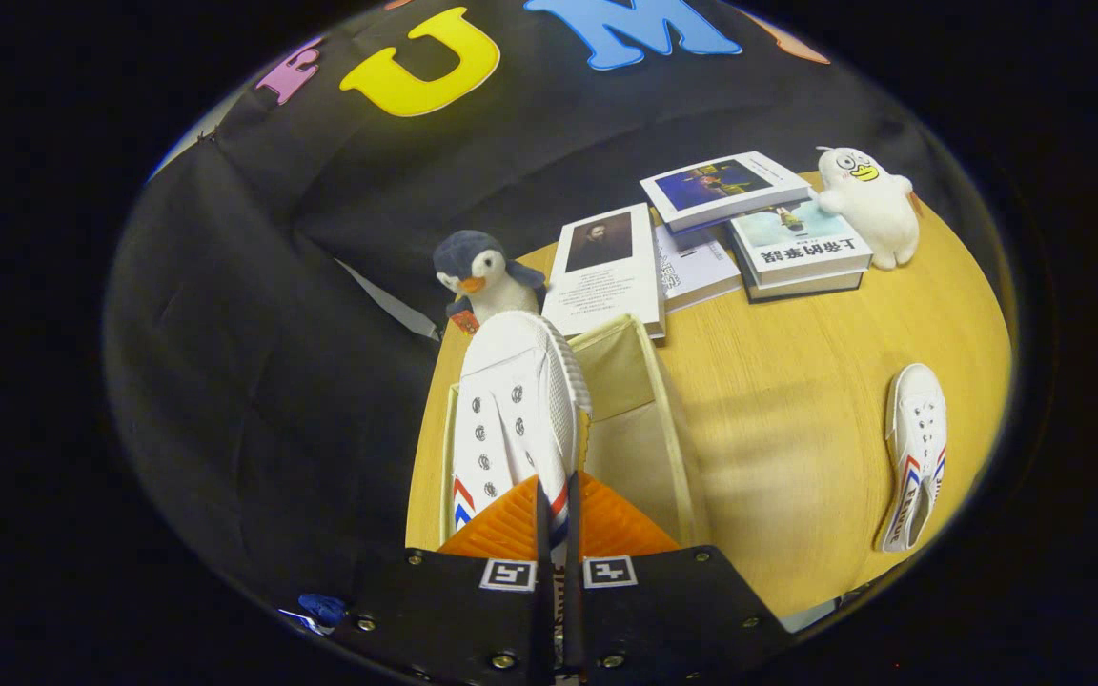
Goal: Open the storage box then place both shoes into the box .Put the left shoe in first, then the right shoe, with the right side of both shoes facing outward in a uniform manner.
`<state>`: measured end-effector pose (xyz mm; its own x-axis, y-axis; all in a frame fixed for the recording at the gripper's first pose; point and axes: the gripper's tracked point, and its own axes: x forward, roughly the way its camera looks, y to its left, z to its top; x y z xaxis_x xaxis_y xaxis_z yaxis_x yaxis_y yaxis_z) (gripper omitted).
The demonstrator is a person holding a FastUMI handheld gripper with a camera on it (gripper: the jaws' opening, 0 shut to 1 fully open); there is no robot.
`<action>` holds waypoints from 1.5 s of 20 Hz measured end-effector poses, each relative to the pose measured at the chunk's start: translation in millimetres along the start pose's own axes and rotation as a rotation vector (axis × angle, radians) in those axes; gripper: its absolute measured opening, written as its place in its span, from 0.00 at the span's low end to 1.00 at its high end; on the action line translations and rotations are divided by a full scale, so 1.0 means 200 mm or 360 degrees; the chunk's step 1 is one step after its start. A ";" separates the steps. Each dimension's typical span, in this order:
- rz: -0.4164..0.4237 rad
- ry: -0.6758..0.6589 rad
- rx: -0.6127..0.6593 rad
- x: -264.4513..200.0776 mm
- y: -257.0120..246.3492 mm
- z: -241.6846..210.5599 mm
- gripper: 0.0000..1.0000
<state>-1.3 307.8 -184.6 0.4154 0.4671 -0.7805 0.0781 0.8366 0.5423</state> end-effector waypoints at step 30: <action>-0.0189 -0.0264 -0.0393 -0.27 -0.44 0.16 0.99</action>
<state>-1.9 200.4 -180.8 0.5604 0.3261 -0.7613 -0.0790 0.9361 0.3427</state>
